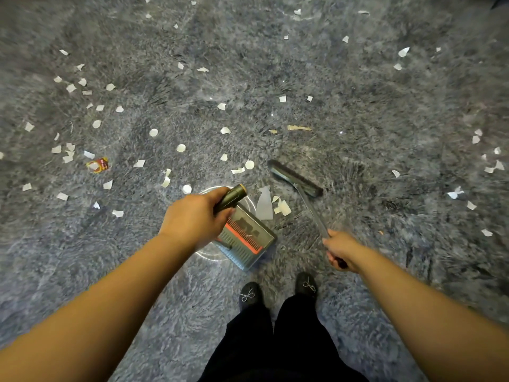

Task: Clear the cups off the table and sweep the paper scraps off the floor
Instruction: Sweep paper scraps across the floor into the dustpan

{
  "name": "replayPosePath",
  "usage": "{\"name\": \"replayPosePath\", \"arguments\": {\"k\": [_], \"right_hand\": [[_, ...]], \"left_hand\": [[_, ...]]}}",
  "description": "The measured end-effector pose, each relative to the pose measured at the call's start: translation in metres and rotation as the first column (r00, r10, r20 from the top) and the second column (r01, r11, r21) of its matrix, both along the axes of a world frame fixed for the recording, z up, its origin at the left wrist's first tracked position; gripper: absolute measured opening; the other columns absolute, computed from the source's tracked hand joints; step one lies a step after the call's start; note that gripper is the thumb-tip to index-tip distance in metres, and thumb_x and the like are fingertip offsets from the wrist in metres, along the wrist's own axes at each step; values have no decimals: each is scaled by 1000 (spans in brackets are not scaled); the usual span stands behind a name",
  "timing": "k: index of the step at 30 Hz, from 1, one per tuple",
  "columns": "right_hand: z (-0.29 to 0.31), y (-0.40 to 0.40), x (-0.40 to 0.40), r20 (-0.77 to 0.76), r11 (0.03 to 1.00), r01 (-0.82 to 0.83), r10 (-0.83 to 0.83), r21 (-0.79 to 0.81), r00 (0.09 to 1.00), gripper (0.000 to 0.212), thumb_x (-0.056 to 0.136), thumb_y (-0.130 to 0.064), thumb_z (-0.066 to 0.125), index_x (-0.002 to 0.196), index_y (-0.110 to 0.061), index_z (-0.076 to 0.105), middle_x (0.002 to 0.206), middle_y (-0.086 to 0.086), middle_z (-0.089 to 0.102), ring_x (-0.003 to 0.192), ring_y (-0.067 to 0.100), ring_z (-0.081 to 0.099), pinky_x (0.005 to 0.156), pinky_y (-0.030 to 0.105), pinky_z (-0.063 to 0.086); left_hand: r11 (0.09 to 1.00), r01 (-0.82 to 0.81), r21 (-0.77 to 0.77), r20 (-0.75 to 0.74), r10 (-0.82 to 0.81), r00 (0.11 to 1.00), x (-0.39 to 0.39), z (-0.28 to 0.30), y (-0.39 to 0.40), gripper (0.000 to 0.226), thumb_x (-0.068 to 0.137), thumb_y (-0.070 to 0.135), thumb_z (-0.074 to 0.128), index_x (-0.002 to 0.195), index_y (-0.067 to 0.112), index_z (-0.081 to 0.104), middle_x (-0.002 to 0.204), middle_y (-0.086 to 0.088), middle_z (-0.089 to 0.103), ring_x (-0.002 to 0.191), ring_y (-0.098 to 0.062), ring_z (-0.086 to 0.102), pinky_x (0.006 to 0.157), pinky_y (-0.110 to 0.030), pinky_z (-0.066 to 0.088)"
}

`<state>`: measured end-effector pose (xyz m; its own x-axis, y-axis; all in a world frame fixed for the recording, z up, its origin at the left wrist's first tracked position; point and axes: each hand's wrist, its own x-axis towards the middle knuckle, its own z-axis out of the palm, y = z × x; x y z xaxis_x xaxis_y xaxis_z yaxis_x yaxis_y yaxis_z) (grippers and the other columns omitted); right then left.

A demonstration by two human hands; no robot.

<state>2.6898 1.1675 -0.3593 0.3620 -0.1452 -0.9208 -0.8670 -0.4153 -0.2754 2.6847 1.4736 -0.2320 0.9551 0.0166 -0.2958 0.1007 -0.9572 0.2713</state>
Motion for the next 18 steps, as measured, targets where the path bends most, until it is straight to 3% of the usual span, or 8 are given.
{"name": "replayPosePath", "arguments": {"k": [4,9,18], "right_hand": [[11,-4,-31,-44,1000,0,1,11,999,49,103,-15,35,150,-28,27,55,6,41,44,14,35,36,16,29],[41,1,-69,-109,995,22,-11,95,994,51,104,-16,36,151,-29,22,39,2,39,30,11,33,35,15,28],[84,35,-110,-119,985,6,15,174,993,51,103,-20,37,151,-27,22,38,-2,36,32,7,31,36,15,26]], "left_hand": [[997,53,58,13,-54,998,11,4,4,48,91,50,54,138,43,45,104,-1,70,94,-26,64,70,-30,47],[998,45,40,21,-45,999,8,4,13,49,90,52,55,137,43,46,101,1,70,89,-23,65,68,-29,48],[998,46,51,35,-48,998,-4,2,19,50,91,56,51,139,43,44,101,1,71,88,-23,65,68,-29,49]]}}
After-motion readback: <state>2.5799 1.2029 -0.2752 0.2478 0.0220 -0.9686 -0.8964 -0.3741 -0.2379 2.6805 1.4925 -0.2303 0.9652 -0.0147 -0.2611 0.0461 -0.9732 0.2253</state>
